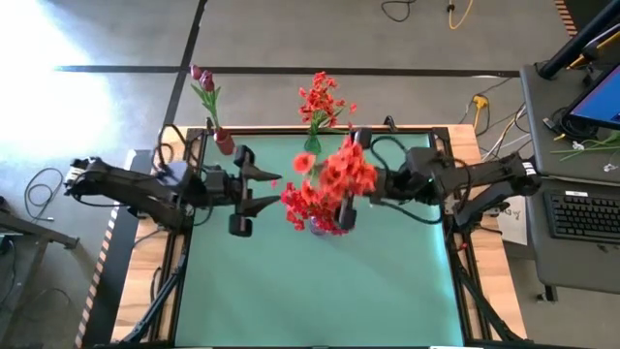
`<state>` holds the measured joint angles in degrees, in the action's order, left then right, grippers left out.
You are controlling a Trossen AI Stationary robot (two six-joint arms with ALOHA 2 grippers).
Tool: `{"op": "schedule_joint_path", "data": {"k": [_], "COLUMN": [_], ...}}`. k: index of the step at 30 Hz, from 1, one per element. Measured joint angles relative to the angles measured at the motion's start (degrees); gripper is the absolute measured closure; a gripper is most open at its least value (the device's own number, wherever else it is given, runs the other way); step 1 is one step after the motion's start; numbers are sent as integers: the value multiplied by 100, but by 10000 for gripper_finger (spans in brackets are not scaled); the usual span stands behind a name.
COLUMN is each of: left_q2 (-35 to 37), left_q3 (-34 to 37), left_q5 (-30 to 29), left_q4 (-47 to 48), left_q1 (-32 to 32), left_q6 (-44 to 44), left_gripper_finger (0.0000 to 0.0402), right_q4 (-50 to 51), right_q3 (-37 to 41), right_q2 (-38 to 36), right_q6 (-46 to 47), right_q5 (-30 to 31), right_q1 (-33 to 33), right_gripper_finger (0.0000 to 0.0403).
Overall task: Sort flowers into vase by color
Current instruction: Put the orange flowers into the green vase
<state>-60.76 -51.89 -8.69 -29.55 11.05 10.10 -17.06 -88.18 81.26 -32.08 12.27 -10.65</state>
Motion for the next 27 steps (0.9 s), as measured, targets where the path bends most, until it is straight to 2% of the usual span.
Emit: {"op": "schedule_joint_path", "data": {"k": [3,5,7,9,11,15,17,20,27], "left_q2": [463,723,935,1118,1284,1496,1581,1680,1841], "left_q3": [-71,-133,-154,-158,-118,-80,-68,-48,191], "left_q5": [-214,-691,-1280,-1806,-2114,-2197,-2195,-2196,-2230], "left_q4": [1005,1730,2486,3079,3397,3930,4167,4377,4568], "left_q1": [0,0,-1,-4,-2,-2,-2,-2,-15], "left_q6": [-8,-20,-127,-227,-291,-356,-375,-371,-330], "left_gripper_finger": [218,217,217,217,217,220,223,229,239], "right_q4": [0,3,158,553,957,1296,1213,1204,978], "right_q3": [-141,-188,-192,-194,-178,-61,64,257,845], "right_q2": [-22,-34,-57,-90,-122,-134,-137,-160,-380], "right_q6": [-382,-403,-123,389,966,1968,2273,2354,2253], "right_q5": [515,706,651,254,-476,-2050,-2579,-2916,-2929], "right_q1": [292,632,1061,1593,2194,3338,3751,4107,4249], "right_gripper_finger": [384,384,384,384,384,384,385,385,385]}}
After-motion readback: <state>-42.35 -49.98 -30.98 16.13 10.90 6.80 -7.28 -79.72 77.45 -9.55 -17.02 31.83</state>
